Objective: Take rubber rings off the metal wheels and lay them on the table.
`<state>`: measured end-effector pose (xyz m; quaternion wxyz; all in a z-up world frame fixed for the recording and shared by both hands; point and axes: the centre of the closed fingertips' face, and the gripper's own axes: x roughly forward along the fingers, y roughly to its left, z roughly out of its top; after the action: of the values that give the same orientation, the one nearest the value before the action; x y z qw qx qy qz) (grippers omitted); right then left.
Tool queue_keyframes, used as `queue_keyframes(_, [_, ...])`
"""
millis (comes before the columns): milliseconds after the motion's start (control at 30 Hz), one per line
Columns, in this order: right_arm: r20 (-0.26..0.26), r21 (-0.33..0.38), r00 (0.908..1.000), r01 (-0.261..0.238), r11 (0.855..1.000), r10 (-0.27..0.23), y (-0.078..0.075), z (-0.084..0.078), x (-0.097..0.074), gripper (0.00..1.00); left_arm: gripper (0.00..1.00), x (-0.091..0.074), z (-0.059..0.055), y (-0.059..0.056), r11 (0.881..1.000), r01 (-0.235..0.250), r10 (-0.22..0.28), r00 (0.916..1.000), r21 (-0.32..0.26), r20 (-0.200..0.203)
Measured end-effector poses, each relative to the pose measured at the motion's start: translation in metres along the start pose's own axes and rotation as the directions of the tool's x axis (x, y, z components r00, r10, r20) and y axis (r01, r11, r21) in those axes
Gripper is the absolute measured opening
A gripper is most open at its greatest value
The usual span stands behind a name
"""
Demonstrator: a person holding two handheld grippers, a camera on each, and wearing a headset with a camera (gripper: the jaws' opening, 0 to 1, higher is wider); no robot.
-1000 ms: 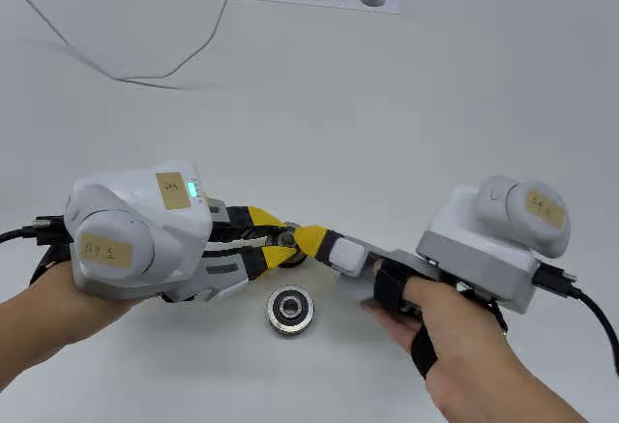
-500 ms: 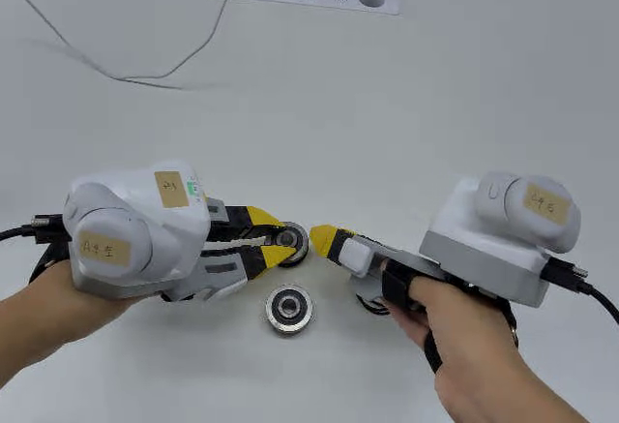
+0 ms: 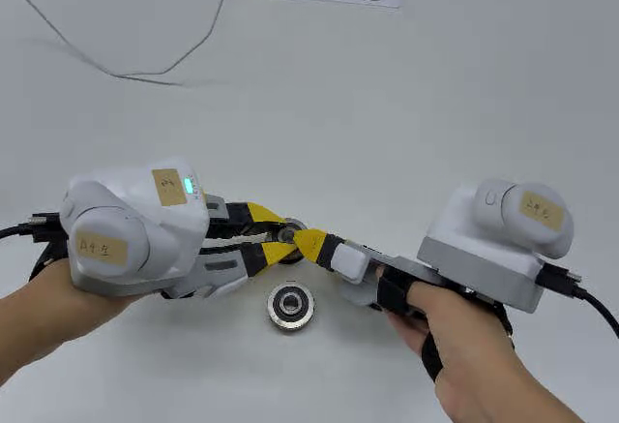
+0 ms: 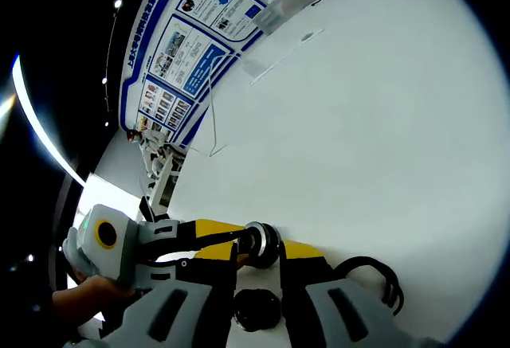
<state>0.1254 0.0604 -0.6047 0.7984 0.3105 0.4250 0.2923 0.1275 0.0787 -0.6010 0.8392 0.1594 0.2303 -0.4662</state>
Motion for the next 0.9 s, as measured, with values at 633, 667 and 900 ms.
queue_keyframes(633, [-0.038, 0.045, 0.9986, -0.035, 0.998, 0.037, 0.0047, -0.0051, 0.0049, 0.26, 0.12, -0.0002, 0.0008, -0.0007, 1.0, 0.006, -0.006, 1.0, 0.007, 0.003])
queue_keyframes(667, [-0.05, 0.048, 0.9977, -0.043, 0.998, 0.045, 0.0061, -0.0074, 0.0045, 0.26, 0.12, -0.0001, 0.0008, -0.0008, 1.0, 0.005, -0.005, 1.0, 0.007, 0.003])
queue_keyframes(900, [-0.029, 0.078, 0.9982, -0.051, 0.996, 0.053, 0.0074, -0.0077, 0.004, 0.27, 0.12, -0.0001, 0.0013, -0.0002, 1.0, 0.005, -0.005, 1.0, 0.007, 0.001])
